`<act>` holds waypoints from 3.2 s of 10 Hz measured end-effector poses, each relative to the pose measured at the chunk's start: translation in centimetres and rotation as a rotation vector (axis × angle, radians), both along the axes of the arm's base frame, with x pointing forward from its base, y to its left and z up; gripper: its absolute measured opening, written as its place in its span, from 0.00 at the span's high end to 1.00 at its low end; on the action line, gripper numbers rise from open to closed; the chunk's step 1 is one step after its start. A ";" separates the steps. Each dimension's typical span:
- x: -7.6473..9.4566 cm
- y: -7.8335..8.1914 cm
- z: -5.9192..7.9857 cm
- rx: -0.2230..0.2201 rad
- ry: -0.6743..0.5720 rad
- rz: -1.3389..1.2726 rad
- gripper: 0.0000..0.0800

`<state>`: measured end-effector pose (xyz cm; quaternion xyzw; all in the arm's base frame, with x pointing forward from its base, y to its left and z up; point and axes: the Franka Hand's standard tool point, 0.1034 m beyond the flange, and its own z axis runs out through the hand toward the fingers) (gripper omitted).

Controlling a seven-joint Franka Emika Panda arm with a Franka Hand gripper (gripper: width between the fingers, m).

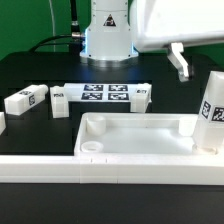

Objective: Assemble desk

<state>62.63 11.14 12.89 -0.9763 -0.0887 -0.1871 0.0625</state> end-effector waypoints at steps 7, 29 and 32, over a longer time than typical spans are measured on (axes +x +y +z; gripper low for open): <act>0.7 0.1 0.6 0.008 0.349 0.054 0.19; 0.8 -0.6 -0.8 -0.010 0.426 -0.476 0.63; 0.9 -0.4 -0.9 0.059 0.439 -0.774 0.63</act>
Offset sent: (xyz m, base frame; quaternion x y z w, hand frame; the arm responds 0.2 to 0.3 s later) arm 0.0110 -0.0126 -0.0034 -0.0126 -0.1942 -0.0191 0.9807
